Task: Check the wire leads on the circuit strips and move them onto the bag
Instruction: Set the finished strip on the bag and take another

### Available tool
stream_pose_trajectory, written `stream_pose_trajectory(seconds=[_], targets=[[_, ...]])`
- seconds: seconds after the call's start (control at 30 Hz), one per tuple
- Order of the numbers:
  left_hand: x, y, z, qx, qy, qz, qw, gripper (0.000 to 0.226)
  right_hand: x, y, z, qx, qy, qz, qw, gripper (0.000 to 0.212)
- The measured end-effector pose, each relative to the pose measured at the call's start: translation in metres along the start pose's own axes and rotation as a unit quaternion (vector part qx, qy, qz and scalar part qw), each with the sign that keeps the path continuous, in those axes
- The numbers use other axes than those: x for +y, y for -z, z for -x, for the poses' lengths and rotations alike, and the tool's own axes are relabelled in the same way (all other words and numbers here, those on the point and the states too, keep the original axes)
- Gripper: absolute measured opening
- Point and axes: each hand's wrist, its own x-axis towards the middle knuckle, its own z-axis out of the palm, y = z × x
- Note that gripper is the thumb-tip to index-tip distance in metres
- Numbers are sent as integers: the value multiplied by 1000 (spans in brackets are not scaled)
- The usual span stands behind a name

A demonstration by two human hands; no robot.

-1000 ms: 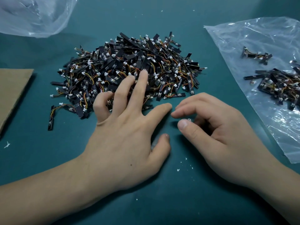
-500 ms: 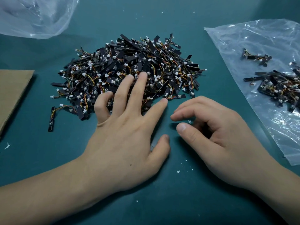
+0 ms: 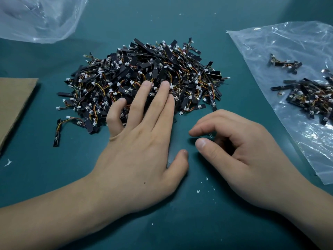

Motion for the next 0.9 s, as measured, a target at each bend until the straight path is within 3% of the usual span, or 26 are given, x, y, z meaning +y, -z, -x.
stream_pose_trajectory(seconds=[0.47,0.9], targets=[[-1,0,0,-5,-11,19,1000,68,-1,0,0,1,3,2,1000,11],[0,-4,0,51,-19,70,996,3,-1,0,0,-5,-2,0,1000,12]])
